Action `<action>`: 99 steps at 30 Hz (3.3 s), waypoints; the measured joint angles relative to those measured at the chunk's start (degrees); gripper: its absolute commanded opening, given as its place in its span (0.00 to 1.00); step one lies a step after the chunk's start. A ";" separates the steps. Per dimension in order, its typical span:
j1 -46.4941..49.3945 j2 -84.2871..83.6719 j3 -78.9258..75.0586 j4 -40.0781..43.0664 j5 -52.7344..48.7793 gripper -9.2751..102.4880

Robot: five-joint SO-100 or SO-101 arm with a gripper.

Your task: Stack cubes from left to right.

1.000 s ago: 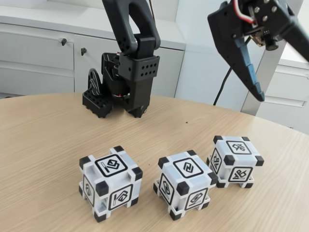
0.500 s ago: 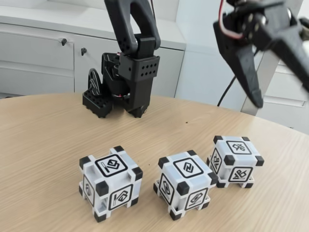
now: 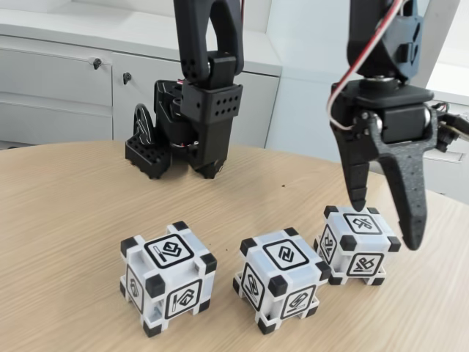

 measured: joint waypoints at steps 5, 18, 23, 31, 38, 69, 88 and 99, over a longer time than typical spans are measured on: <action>-1.76 0.00 0.00 0.00 0.26 0.38; -5.63 6.86 0.00 0.00 4.48 0.39; -5.63 6.86 0.00 0.00 4.39 0.39; -5.63 -1.76 -0.09 0.00 3.96 0.39; -5.19 -3.08 -0.09 0.00 3.96 0.38; 1.14 -13.62 -0.18 -0.09 -3.52 0.36; 0.88 -11.34 -0.62 0.53 -3.87 0.26; 1.32 14.06 -0.62 9.23 -7.47 0.27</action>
